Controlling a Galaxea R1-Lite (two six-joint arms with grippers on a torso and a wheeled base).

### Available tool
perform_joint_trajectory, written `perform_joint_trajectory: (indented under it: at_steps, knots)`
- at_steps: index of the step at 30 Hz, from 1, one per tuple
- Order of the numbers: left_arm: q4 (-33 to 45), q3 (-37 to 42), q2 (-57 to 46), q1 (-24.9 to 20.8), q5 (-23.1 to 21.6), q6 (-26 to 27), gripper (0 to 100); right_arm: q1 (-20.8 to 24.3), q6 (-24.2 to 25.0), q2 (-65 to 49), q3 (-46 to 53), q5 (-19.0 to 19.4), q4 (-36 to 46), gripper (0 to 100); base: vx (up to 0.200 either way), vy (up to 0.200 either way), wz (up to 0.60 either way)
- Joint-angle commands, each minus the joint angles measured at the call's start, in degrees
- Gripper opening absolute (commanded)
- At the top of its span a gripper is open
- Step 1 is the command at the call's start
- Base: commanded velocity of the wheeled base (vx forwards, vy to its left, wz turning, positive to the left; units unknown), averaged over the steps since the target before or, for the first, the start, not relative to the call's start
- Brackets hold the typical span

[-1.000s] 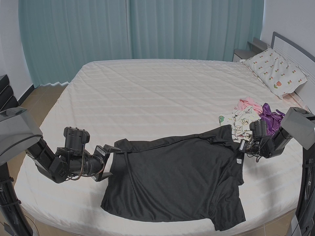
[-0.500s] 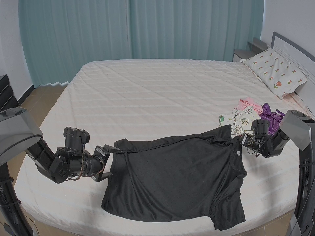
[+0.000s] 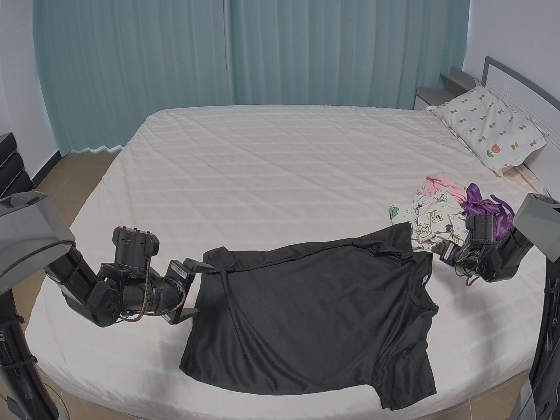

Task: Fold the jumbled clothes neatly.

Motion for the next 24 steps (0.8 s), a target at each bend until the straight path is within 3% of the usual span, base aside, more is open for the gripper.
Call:
perform_joint_trajectory:
  at_steps: [1,7,15,17,24]
  knots:
    - [0.0,0.4,-0.2,-0.1,0.0,0.0,100,-0.4,0.4,-4.4,5.2,3.0,0.3,100,0.0,0.0,0.0]
    - [0.1,0.6,-0.3,-0.3,0.0,0.0,100,0.2,0.2,-6.6,9.8,4.3,-0.1,100,-0.167,0.0,0.0]
    - [-0.8,3.9,-0.4,-4.0,1.4,1.7,100,5.5,0.5,-10.5,21.0,4.4,-0.9,100,-0.2,0.0,0.0]
    - [-2.0,5.7,-0.3,-4.7,2.8,5.9,100,7.2,0.5,-11.6,26.5,4.8,-5.1,100,-0.2,0.0,0.0]
    - [-1.8,6.3,0.4,-4.7,7.5,11.8,100,10.2,0.4,-11.2,33.9,4.7,-13.4,100,-0.171,0.0,0.0]
